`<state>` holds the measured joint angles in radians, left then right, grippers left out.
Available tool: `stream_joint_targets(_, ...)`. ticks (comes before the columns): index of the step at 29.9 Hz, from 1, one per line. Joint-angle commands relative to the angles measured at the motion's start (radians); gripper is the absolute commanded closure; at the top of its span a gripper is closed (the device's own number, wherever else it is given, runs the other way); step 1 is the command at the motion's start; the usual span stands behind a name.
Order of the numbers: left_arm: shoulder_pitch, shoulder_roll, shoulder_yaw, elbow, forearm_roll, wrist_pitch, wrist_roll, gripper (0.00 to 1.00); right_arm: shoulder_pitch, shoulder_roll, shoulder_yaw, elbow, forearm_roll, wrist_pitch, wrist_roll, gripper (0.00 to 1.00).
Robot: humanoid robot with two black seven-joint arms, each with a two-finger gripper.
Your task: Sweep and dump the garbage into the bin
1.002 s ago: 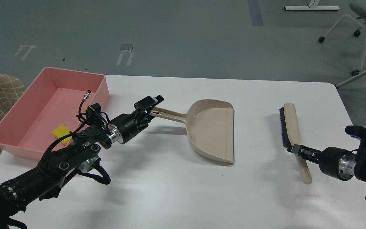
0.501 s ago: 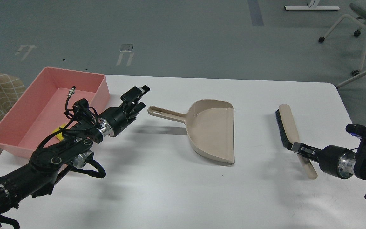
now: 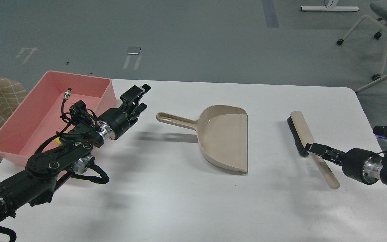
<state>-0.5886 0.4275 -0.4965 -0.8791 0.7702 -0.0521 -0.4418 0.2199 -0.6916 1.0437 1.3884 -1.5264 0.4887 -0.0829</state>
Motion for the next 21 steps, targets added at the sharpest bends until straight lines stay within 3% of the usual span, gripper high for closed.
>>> stream_joint_targets(1, -0.016, 0.014, 0.001, 0.000, -0.008, -0.003, -0.002, 0.10, -0.001, -0.025, 0.024, 0.017, 0.000, 0.000, 0.002, 0.00)
stream_joint_targets(11, -0.054, 0.071, -0.001, -0.006, -0.124, -0.045, -0.008, 0.02, -0.005, 0.024, 0.349, 0.017, 0.121, 0.000, 0.005, 0.00)
stream_joint_targets(18, -0.072, 0.082, -0.036, -0.006, -0.273, -0.063, -0.008, 0.02, -0.007, 0.230, 0.544, -0.002, 0.426, 0.000, 0.005, 0.00)
stream_joint_targets(21, -0.072, 0.083, -0.112, -0.006, -0.327, -0.104, -0.008, 0.02, 0.009, 0.363, 0.581, -0.020, 0.517, 0.000, 0.005, 0.00)
